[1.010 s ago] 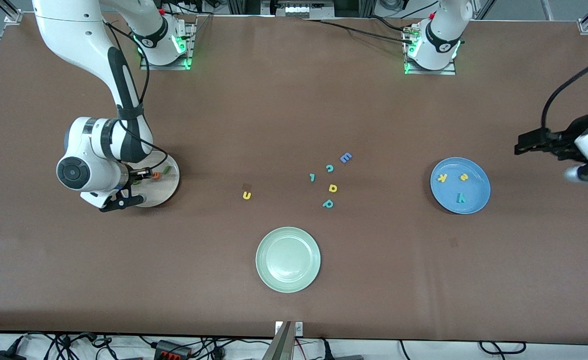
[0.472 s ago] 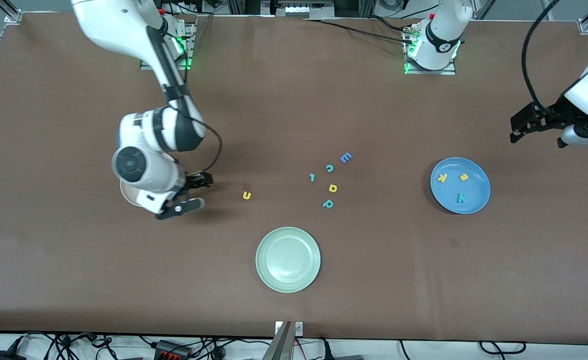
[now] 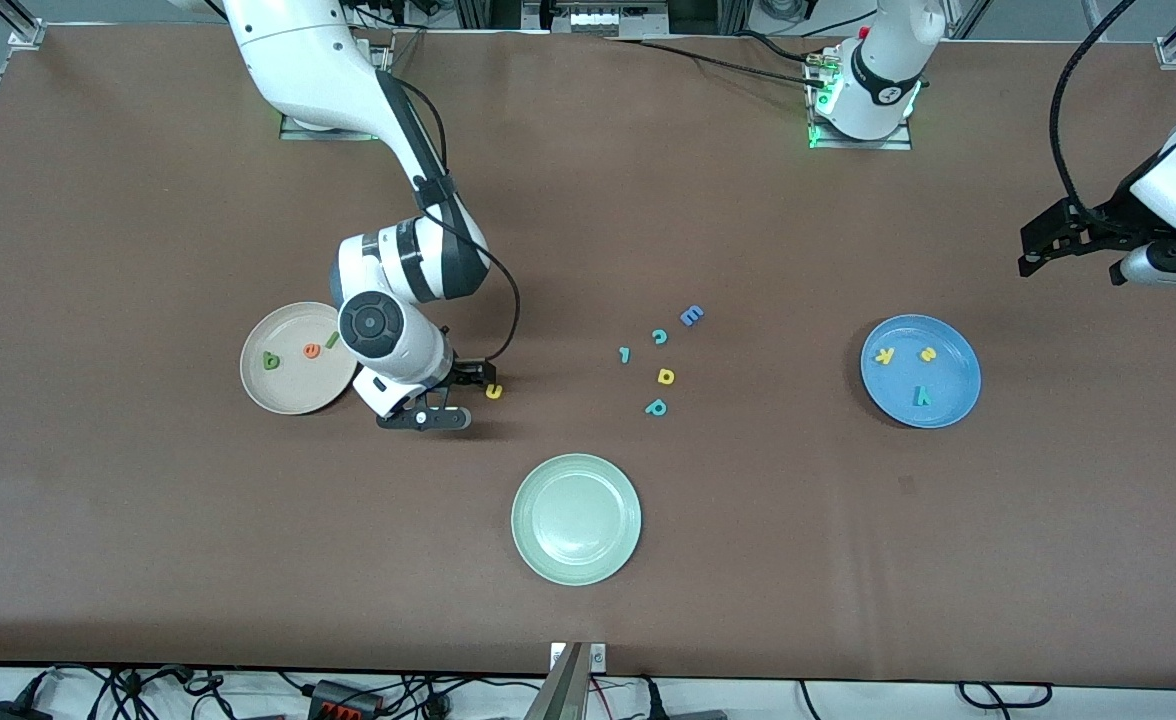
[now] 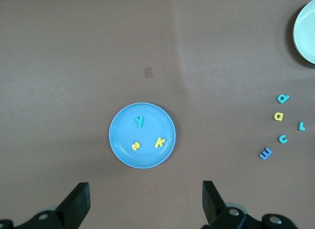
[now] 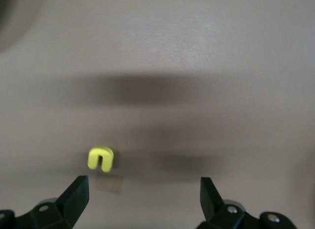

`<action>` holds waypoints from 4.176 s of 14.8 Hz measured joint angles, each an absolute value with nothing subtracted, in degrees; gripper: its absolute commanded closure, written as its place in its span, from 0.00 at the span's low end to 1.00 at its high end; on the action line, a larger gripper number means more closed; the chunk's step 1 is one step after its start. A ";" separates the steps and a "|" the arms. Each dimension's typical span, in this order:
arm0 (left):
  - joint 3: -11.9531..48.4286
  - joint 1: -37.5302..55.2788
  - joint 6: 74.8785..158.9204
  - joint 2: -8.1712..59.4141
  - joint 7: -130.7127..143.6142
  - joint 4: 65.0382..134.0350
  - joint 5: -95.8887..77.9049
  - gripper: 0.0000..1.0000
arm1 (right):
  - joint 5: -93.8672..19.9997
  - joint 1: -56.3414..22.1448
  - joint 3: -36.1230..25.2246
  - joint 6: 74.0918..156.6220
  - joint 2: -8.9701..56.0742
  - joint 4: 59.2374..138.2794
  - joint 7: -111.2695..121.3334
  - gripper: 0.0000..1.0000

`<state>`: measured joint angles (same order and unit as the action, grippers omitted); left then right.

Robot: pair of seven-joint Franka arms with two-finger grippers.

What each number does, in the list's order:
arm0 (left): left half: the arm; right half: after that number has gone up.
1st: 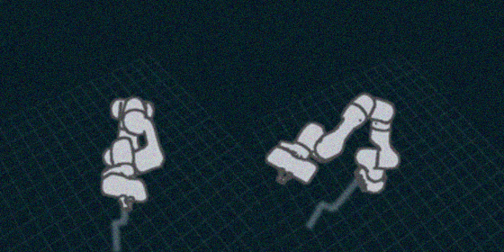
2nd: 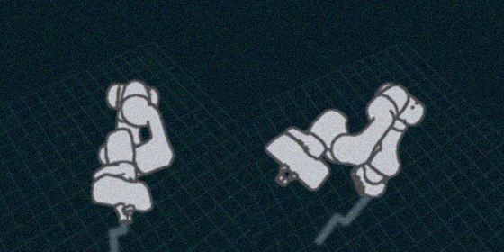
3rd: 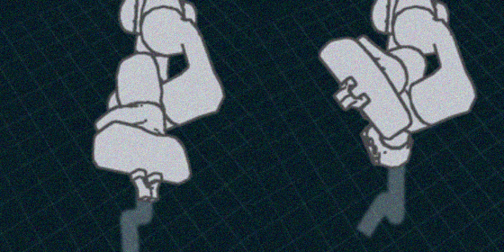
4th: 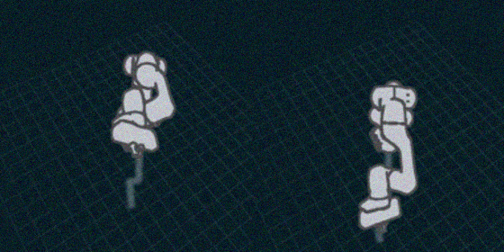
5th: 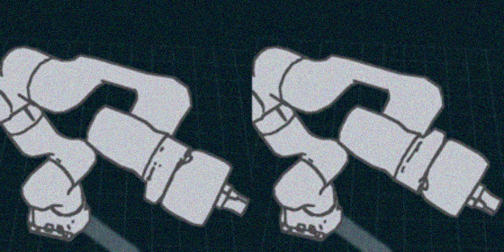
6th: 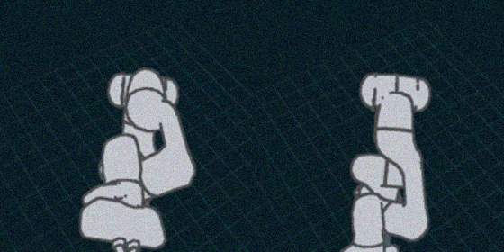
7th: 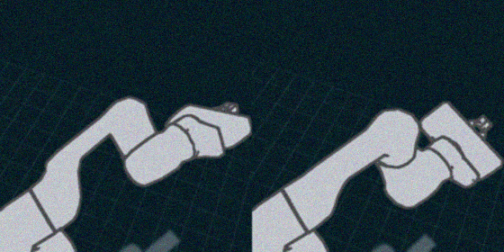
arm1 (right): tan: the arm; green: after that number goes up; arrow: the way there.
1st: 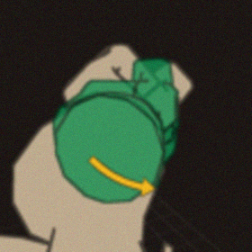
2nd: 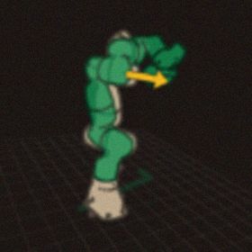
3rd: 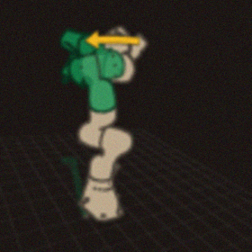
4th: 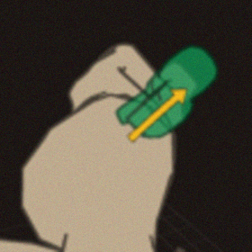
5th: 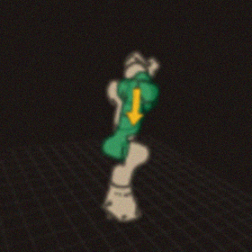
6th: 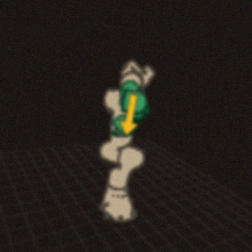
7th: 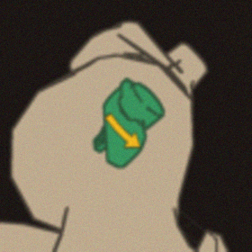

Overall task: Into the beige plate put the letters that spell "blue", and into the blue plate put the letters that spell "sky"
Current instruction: 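Reach and grasp the yellow n with the right gripper, then carry the yellow n to the white plate and open the right gripper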

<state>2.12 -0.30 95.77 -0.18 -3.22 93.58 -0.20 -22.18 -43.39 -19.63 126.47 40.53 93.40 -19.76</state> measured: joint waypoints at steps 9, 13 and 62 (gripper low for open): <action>2.19 -0.28 95.48 -0.19 -3.22 93.46 -0.20 0.00 | -23.09 -47.01 -19.54 129.16 44.46 90.90 -30.61 0.00; 2.27 -0.20 95.25 -0.21 -3.22 93.45 -0.20 0.00 | -22.47 -47.06 -19.63 132.03 46.46 90.78 -31.72 0.17; 2.41 0.16 94.98 -0.22 -3.21 93.35 -0.21 0.00 | -22.16 -42.50 -43.59 105.26 34.83 99.16 14.05 0.00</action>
<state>2.41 0.16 94.98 -0.22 -3.21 93.35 -0.21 -22.16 -42.50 -43.59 105.26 34.83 99.16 14.05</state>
